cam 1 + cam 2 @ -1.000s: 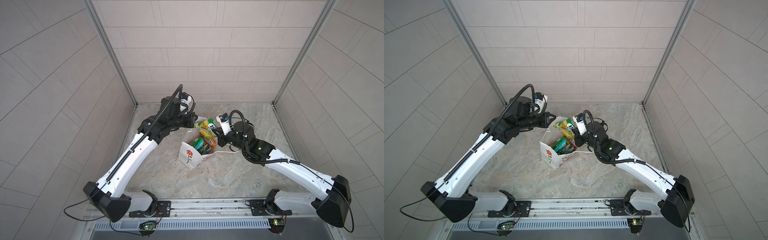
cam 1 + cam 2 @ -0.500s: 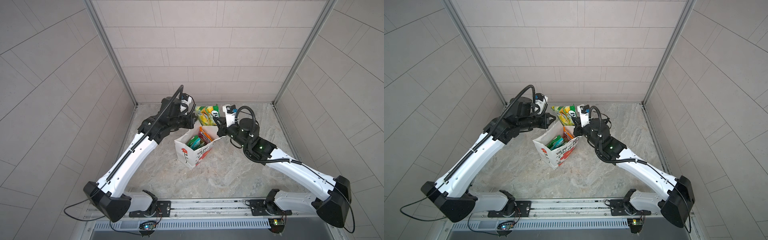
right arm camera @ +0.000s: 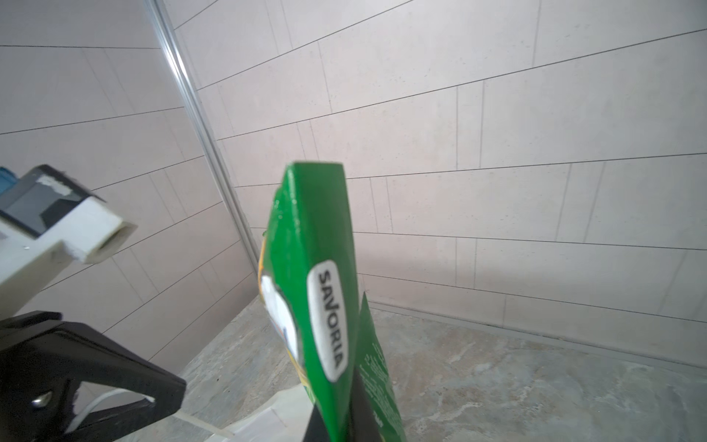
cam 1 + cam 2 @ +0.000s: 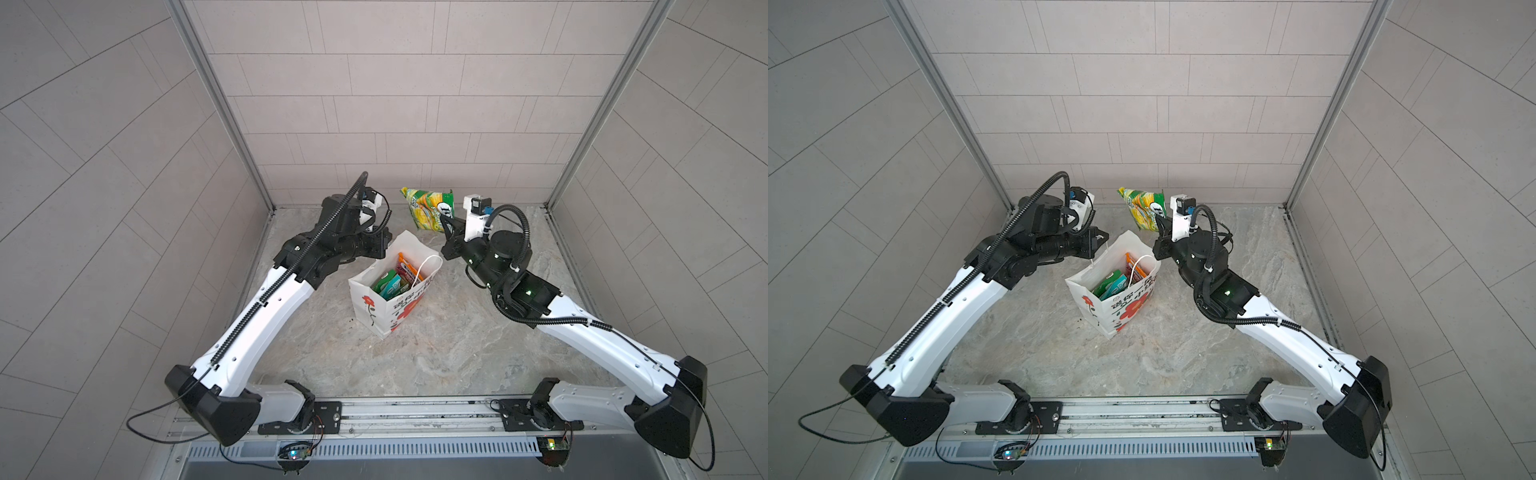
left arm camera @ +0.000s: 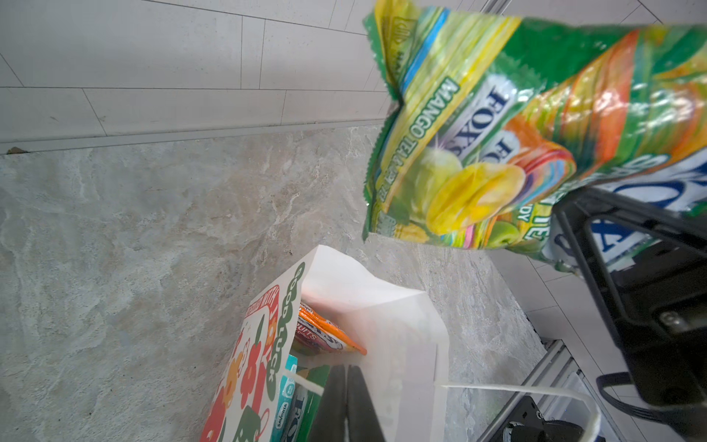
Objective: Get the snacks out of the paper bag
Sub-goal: 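Lift the green packet up out of the bag with the right gripper, then carry the green packet away from the bag and lower it onto the table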
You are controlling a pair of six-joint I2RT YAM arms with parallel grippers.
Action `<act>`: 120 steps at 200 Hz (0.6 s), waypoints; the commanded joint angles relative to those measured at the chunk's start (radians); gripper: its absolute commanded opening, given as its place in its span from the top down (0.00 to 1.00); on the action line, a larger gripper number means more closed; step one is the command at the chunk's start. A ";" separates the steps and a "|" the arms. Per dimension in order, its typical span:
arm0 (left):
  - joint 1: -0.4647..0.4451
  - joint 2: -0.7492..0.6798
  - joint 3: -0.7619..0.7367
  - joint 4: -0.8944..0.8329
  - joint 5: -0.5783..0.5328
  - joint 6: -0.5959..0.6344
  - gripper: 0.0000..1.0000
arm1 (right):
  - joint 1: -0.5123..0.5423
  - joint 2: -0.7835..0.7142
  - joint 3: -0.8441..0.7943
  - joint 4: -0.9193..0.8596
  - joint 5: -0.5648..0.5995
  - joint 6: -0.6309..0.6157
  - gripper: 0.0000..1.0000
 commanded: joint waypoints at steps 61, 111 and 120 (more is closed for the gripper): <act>-0.004 -0.054 0.017 0.028 -0.005 0.022 1.00 | -0.299 -0.036 0.004 -0.206 -0.021 0.131 1.00; -0.004 -0.059 0.013 0.030 0.001 0.029 1.00 | -0.495 0.036 -0.057 -0.242 -0.206 0.174 1.00; -0.002 -0.061 0.013 0.030 0.001 0.031 1.00 | -0.523 0.069 -0.054 -0.244 -0.248 0.174 1.00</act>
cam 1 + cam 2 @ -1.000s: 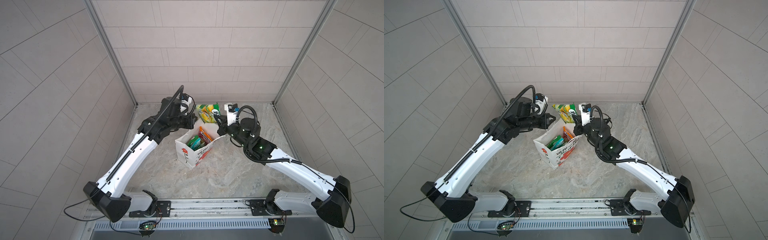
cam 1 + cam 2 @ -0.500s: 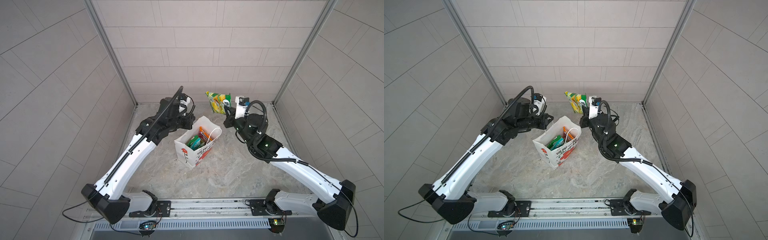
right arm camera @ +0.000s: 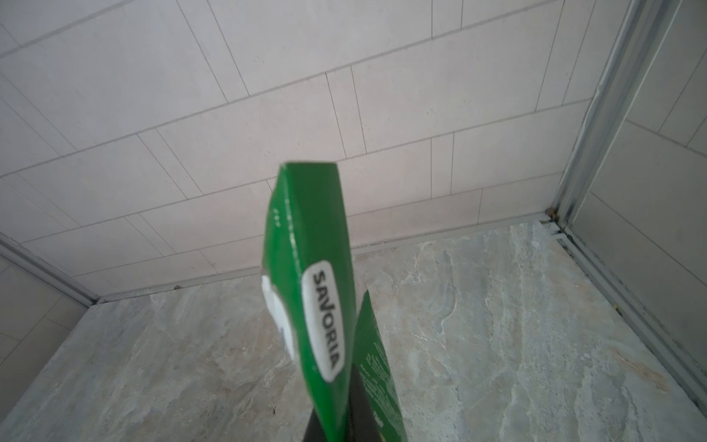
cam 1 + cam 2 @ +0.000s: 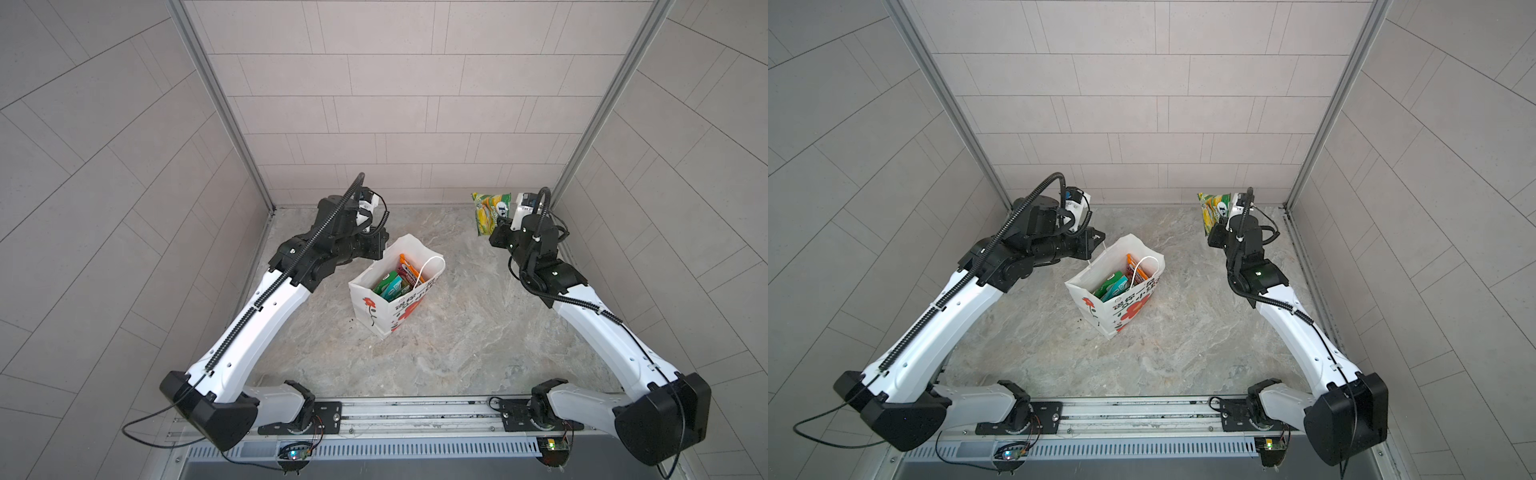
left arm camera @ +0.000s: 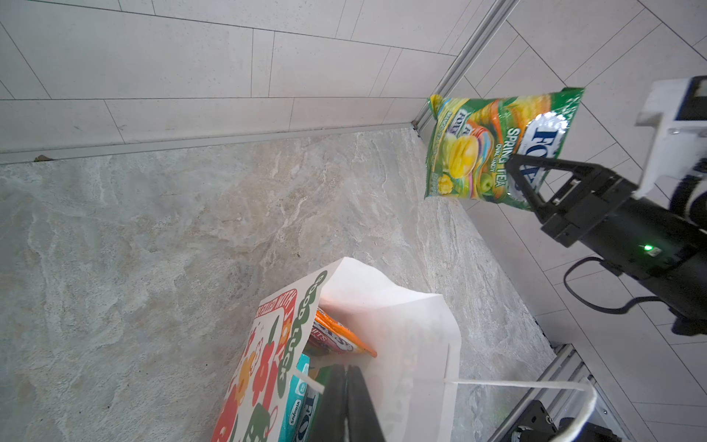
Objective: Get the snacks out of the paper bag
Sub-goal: 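Carry the green packet away from the bag and lower it onto the table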
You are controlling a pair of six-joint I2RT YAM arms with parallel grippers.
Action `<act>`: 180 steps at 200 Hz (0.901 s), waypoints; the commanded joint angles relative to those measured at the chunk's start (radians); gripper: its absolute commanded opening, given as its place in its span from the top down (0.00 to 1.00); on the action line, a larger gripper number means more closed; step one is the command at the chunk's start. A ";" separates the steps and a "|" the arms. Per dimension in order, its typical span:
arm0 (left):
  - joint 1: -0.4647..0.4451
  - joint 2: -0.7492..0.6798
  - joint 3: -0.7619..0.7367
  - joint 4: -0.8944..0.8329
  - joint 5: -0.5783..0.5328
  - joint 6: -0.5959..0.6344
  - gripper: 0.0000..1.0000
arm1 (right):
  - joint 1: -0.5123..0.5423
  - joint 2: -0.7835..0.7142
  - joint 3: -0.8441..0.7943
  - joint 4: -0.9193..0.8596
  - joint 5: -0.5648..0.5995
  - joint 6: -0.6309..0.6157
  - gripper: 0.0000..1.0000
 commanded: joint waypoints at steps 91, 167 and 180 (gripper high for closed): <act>-0.003 -0.050 0.008 0.042 0.021 0.027 1.00 | -0.113 0.454 0.109 0.145 -0.537 0.154 1.00; -0.004 -0.058 0.009 0.036 0.011 0.030 1.00 | -0.120 0.715 0.248 0.225 -0.628 0.214 1.00; -0.003 -0.060 0.007 0.036 0.008 0.034 1.00 | -0.127 0.747 0.270 0.205 -0.626 0.206 1.00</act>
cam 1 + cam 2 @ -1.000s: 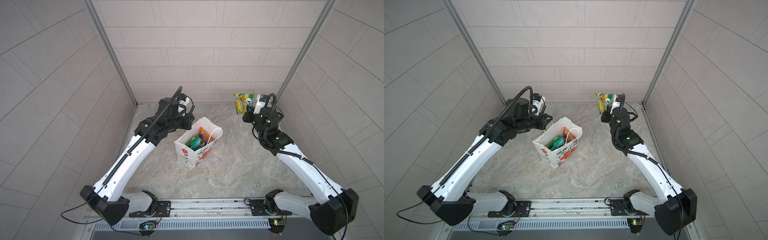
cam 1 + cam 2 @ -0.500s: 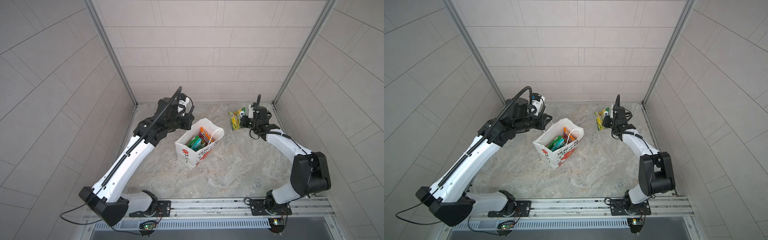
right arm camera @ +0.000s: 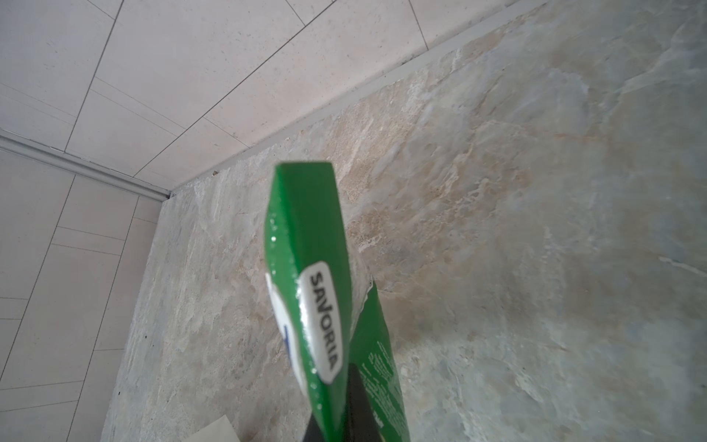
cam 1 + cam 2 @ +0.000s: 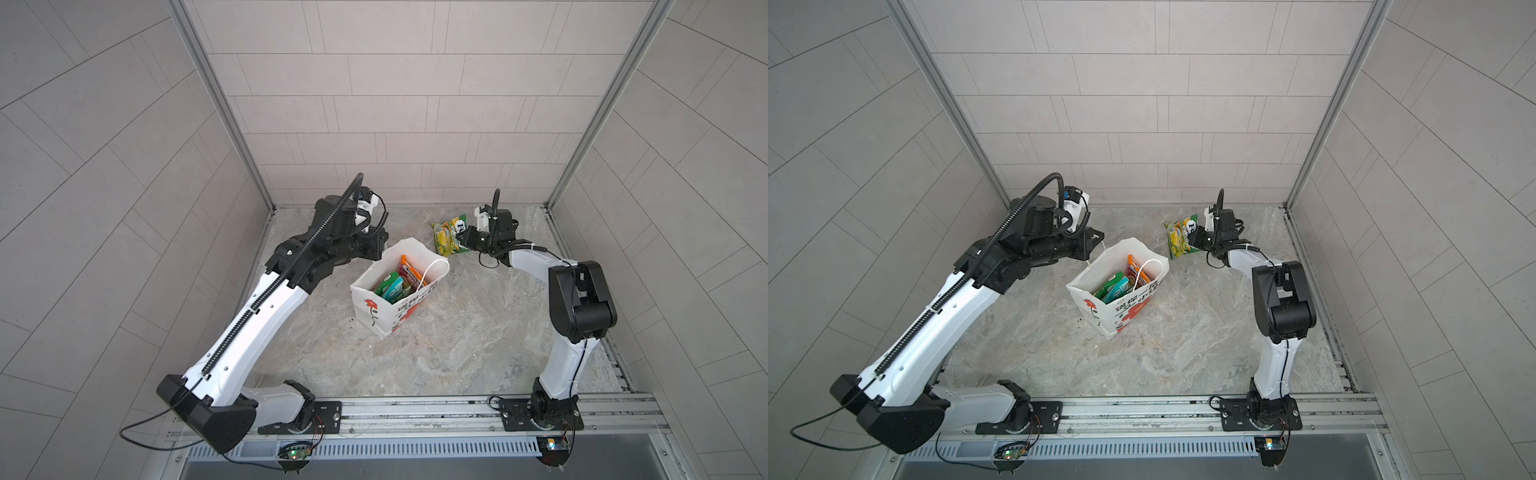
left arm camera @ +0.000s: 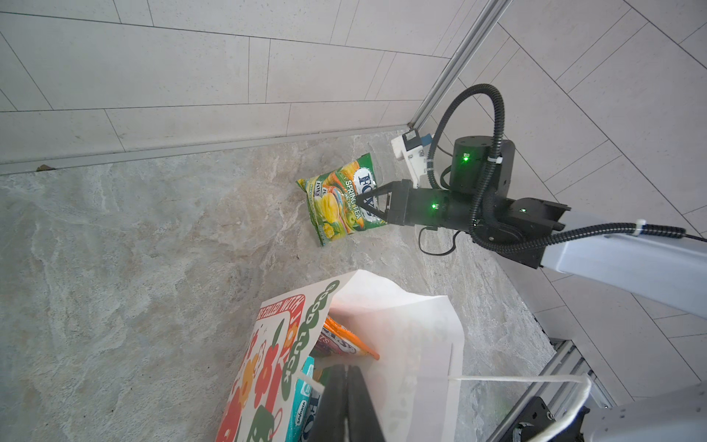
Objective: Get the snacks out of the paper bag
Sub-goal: 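Carry the green packet away from the bag and lower it onto the table, then move the open right gripper back toward the bag opening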
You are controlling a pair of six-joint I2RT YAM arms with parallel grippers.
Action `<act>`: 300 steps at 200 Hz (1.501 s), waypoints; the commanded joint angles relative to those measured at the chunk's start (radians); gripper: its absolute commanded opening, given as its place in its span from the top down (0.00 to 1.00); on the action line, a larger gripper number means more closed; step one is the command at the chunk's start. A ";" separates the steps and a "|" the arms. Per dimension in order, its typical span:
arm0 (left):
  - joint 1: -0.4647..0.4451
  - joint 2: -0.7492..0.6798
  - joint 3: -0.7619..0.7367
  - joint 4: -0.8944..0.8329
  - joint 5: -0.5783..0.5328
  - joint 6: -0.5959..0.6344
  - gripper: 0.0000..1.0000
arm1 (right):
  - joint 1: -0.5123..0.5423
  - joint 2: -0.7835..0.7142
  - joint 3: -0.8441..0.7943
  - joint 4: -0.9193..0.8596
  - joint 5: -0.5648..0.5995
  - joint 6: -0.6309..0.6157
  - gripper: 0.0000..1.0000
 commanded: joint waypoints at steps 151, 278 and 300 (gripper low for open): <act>0.021 -0.042 0.007 0.076 -0.015 0.070 1.00 | -0.068 0.122 0.158 -0.249 0.202 -0.168 0.54; 0.089 0.013 0.068 0.172 -0.013 0.128 1.00 | 0.021 -0.392 -0.321 -0.181 0.100 -0.144 0.40; 0.092 0.022 0.076 0.197 -0.007 0.131 1.00 | 0.121 -0.443 -0.409 -0.161 0.084 -0.126 0.40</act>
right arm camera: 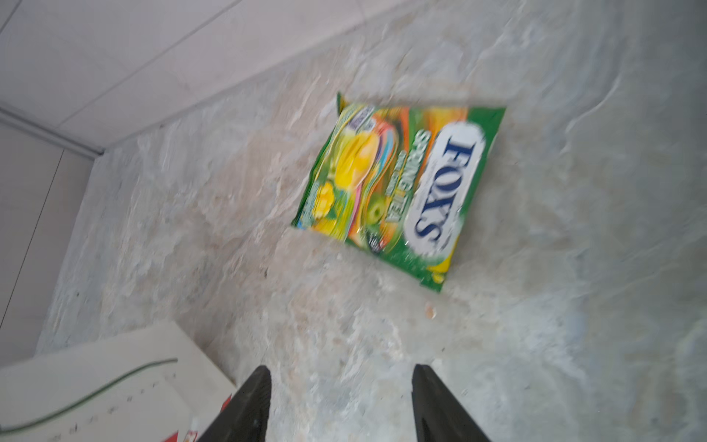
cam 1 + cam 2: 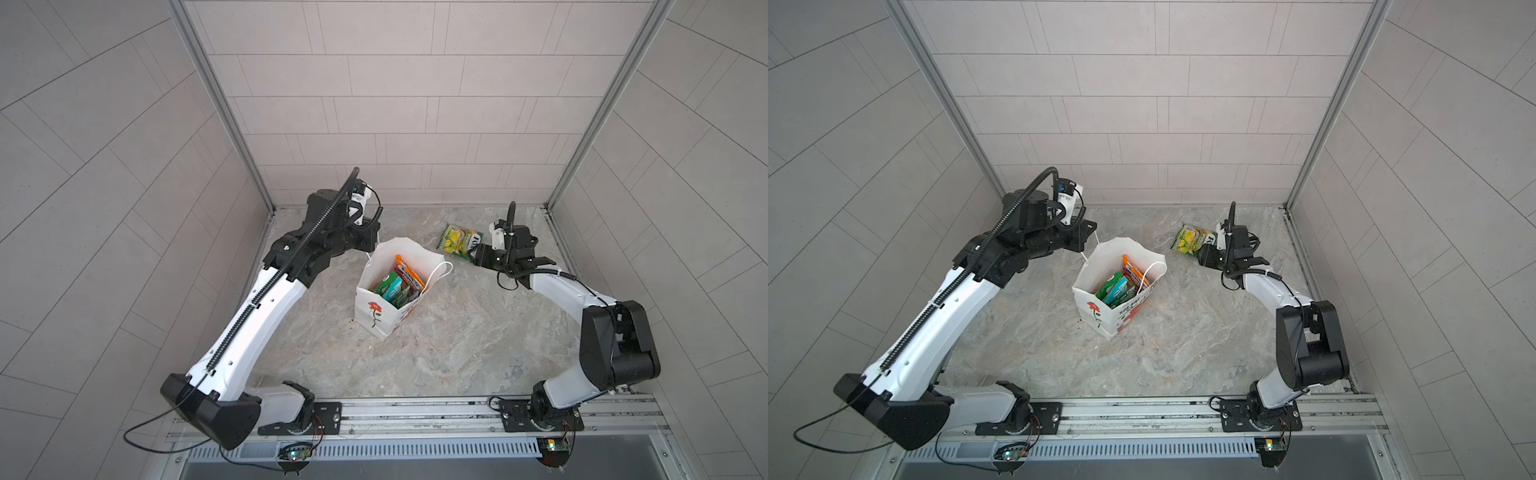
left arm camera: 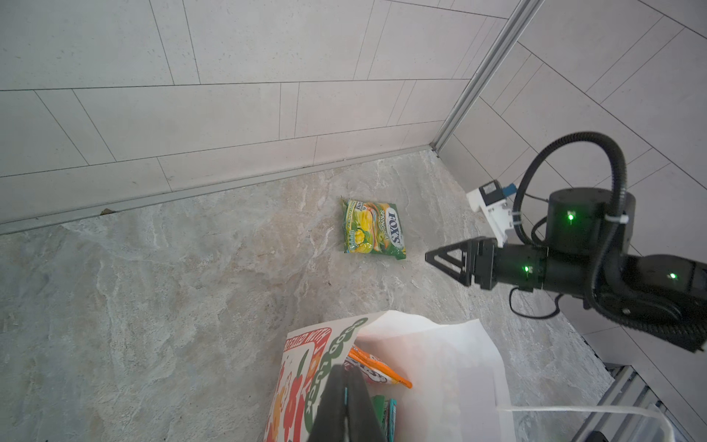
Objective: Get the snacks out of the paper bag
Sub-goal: 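Move the open right gripper back toward the bag opening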
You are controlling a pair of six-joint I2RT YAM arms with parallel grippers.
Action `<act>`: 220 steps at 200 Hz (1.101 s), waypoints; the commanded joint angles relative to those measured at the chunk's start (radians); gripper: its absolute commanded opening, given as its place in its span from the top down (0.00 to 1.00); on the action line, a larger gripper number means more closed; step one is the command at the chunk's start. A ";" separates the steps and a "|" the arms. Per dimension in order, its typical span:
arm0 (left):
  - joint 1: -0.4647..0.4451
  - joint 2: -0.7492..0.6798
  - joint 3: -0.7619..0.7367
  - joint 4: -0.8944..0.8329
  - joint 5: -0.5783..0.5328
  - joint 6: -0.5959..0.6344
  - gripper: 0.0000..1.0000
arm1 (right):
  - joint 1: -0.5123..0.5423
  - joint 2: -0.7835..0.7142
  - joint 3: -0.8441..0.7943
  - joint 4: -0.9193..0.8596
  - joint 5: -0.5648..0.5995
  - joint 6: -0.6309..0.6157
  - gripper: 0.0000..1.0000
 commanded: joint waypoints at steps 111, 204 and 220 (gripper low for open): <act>0.014 0.085 0.135 0.191 0.130 -0.001 1.00 | 0.565 0.179 -0.174 0.650 0.066 0.307 0.42; 0.010 0.126 0.142 0.139 0.275 -0.020 1.00 | 0.682 0.416 -0.051 0.905 0.187 0.367 0.43; 0.005 0.084 0.076 0.130 0.247 -0.015 1.00 | 0.672 0.360 -0.117 0.862 0.225 0.336 0.43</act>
